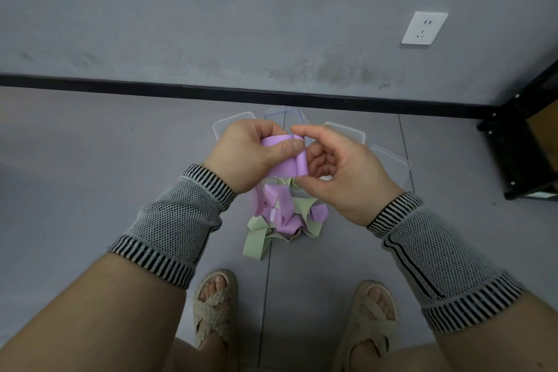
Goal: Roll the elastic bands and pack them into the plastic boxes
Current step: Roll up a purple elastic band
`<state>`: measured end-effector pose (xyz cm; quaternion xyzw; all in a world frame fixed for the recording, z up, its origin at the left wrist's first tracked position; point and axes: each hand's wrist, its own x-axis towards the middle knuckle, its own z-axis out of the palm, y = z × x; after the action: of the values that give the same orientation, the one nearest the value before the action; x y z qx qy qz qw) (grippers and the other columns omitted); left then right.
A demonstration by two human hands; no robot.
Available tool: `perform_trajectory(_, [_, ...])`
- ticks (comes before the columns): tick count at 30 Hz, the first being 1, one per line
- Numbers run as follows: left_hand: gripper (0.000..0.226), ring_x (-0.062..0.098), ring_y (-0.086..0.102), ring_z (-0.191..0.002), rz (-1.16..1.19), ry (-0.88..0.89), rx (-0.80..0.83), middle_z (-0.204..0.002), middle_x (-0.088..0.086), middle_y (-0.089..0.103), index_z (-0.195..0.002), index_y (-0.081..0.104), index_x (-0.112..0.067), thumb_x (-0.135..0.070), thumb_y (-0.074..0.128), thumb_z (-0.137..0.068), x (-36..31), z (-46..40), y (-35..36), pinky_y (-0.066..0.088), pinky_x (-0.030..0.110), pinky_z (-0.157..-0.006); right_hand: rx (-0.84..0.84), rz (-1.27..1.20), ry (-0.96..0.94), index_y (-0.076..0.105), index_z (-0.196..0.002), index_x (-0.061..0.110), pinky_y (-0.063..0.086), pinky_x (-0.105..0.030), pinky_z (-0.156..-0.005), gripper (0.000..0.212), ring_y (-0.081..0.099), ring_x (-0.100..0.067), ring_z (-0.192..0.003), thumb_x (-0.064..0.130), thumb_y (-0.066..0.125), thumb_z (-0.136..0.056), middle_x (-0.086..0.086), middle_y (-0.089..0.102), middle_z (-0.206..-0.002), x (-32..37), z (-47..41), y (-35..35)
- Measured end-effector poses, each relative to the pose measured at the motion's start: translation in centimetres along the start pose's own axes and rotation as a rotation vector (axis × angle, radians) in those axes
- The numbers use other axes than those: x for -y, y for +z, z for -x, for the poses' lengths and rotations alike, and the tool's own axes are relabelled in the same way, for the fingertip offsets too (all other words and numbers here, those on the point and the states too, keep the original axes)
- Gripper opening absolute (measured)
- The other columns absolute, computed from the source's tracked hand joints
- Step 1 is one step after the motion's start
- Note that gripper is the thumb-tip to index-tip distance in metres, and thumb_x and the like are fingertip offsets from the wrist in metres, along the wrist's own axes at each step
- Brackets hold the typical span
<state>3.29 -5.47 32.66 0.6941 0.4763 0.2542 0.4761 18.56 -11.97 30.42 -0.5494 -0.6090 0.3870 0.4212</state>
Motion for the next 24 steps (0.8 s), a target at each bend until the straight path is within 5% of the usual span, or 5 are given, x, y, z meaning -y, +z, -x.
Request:
perform_trajectory(3, [0.016,0.011,0.053,-0.060,0.050,-0.014,0.001,-0.069,0.006,0.062,-0.079,0.067,-0.006,-0.022,0.069,-0.083,0.26,-0.07,-0.31,0.046,0.026,-0.059,0.001,-0.018,0.003,0.046,-0.117,0.050,0.054,-0.030,-0.076,0.072,0.060,-0.014,-0.075,0.001,0.074,-0.073,0.003,0.060,-0.086,-0.01,0.02,-0.11])
perform_trajectory(8, [0.011,0.001,0.048,-0.049,0.064,0.003,0.059,-0.059,-0.003,0.059,-0.079,0.068,-0.009,-0.015,0.063,-0.087,0.32,0.02,-0.62,0.039,0.014,-0.049,-0.007,-0.055,0.010,0.050,-0.115,0.048,0.054,-0.031,-0.076,0.066,0.061,-0.018,-0.078,0.006,0.074,-0.070,0.000,0.063,-0.088,0.00,-0.01,-0.19])
perform_trajectory(14, [0.012,0.006,0.052,-0.060,0.078,0.019,0.080,-0.069,0.002,0.062,-0.085,0.067,-0.005,-0.017,0.064,-0.087,0.50,-0.05,-0.51,0.044,0.018,-0.057,0.006,-0.054,0.008,0.050,-0.113,0.046,0.055,-0.030,-0.077,0.069,0.063,-0.020,-0.079,-0.004,0.074,-0.072,-0.001,0.065,-0.086,0.14,0.03,-0.06])
perform_trajectory(20, [0.017,0.006,0.052,-0.062,0.036,0.101,-0.044,-0.068,-0.008,0.057,-0.081,0.059,-0.029,-0.030,0.071,-0.070,0.31,-0.10,-0.02,0.044,0.023,-0.062,-0.015,-0.065,0.019,0.053,-0.112,0.041,0.055,-0.030,-0.076,0.065,0.062,-0.026,-0.075,-0.007,0.073,-0.072,-0.008,0.065,-0.083,-0.06,0.03,0.00])
perform_trajectory(24, [0.020,0.004,0.057,-0.067,0.027,0.139,-0.085,-0.072,-0.008,0.063,-0.079,0.057,-0.027,-0.016,0.074,-0.077,0.16,0.08,0.11,0.048,0.028,-0.069,-0.028,-0.042,0.019,0.053,-0.116,0.037,0.053,-0.025,-0.076,0.065,0.060,-0.017,-0.072,-0.005,0.074,-0.072,-0.001,0.062,-0.080,-0.10,0.05,-0.05])
